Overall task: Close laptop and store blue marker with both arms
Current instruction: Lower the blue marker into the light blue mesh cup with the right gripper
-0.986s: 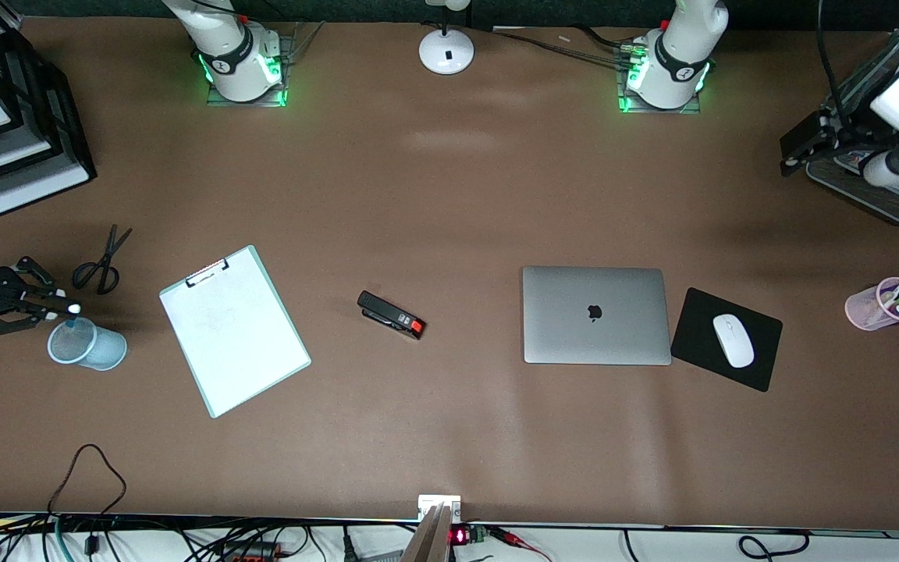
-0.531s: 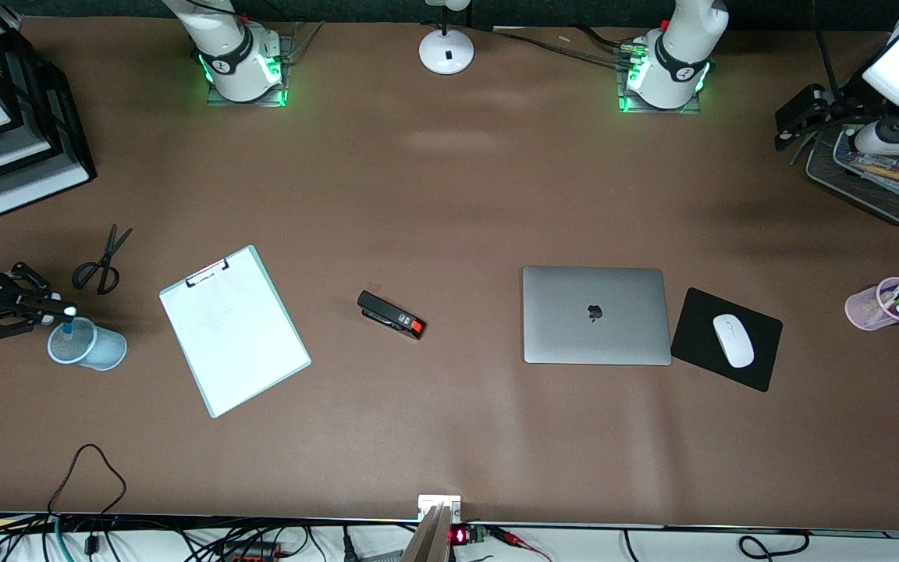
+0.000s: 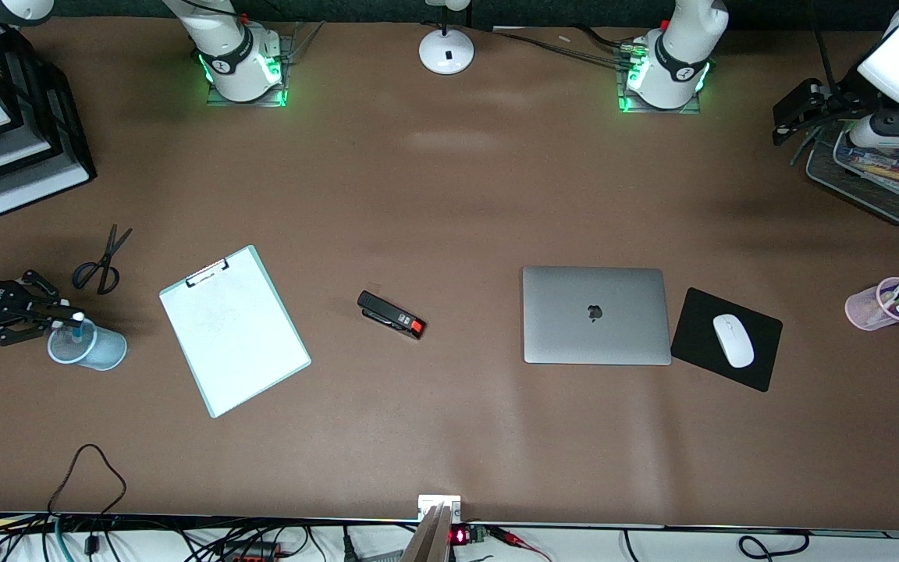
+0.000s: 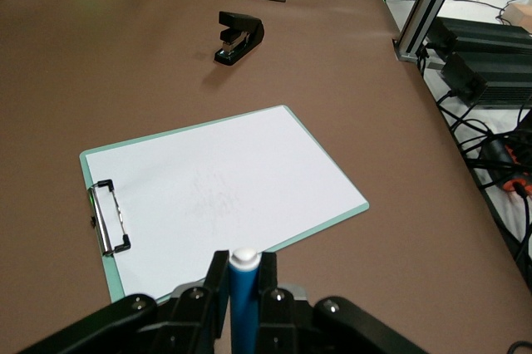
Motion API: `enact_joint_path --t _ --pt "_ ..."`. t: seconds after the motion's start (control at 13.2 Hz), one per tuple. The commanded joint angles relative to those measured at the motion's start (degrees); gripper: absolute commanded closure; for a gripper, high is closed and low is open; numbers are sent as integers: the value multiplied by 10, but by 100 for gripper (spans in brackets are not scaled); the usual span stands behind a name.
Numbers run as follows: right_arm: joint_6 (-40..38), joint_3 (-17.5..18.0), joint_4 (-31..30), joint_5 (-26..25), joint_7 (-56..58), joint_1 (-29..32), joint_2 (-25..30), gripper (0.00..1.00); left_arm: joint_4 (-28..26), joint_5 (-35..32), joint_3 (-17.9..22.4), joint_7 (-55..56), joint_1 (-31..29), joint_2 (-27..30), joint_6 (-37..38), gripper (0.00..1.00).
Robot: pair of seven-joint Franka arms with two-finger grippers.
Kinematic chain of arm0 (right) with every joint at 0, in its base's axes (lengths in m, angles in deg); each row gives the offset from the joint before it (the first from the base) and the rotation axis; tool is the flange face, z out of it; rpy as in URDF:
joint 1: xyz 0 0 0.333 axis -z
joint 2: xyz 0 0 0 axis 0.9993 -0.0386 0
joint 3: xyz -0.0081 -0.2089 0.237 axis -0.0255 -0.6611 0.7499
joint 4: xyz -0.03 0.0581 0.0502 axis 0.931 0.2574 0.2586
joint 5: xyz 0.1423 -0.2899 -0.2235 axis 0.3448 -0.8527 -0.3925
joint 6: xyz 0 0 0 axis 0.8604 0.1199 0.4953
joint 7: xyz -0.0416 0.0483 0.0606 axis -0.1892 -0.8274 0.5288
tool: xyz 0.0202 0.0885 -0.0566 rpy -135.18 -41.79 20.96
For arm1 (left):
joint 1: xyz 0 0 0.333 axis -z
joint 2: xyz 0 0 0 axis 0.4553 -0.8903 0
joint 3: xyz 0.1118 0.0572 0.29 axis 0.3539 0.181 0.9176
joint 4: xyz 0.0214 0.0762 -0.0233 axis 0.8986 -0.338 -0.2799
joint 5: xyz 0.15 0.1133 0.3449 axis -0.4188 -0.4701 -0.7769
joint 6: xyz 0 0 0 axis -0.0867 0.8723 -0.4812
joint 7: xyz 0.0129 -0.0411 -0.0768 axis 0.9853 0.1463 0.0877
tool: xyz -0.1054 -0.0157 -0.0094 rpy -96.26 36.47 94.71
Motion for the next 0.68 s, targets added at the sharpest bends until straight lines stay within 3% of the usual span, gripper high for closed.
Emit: enact_joint_path --t 0.0,0.61 --pt "-10 7 24 12 6 12 -17 100 -9 1 6 -13 5 8 -6 0" --pt "13 7 44 19 6 24 -43 100 -9 0 6 -12 4 4 -9 0"
